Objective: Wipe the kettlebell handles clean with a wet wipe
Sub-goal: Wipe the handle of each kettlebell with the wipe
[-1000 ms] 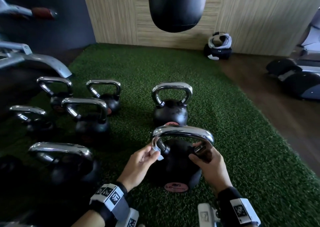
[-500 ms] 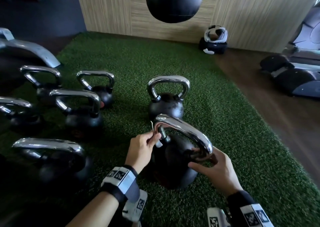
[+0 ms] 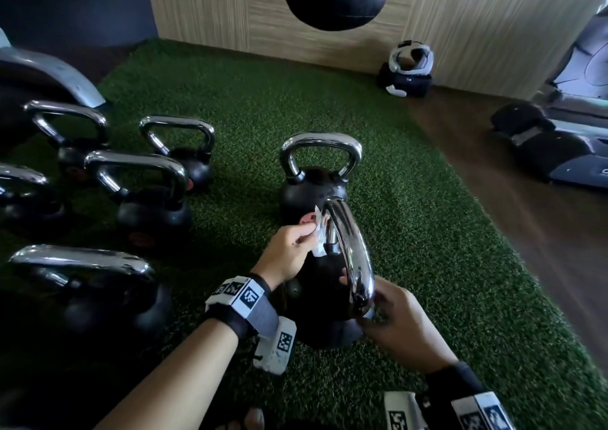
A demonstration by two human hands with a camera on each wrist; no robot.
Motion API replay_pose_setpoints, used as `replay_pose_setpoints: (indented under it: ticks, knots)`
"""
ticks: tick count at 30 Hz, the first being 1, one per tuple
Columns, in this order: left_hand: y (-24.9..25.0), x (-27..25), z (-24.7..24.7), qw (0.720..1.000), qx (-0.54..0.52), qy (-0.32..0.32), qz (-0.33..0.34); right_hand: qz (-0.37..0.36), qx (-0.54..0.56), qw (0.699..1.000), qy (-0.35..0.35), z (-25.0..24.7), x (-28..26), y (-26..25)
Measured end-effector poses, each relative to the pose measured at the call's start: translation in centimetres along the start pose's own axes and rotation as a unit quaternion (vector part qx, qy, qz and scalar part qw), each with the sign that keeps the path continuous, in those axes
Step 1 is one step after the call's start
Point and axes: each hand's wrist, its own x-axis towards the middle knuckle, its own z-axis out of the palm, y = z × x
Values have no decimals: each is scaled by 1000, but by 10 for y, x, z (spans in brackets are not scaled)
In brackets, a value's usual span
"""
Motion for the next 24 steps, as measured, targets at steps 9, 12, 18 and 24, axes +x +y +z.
replay_pose_setpoints:
  ticks: [9, 12, 18, 24]
  knots:
    - [6, -3, 2, 986, 133, 101, -26, -26, -70, 997, 5, 6, 6, 35]
    - [21, -2, 5, 986, 84, 142, -10, -22, -76, 997, 15, 6, 5, 35]
    - [31, -6, 5, 987, -16, 157, -12, -6, -50, 999, 16, 4, 4, 36]
    - [51, -2, 0, 985, -65, 163, -6, 2, -17, 1000, 22, 3, 3, 36]
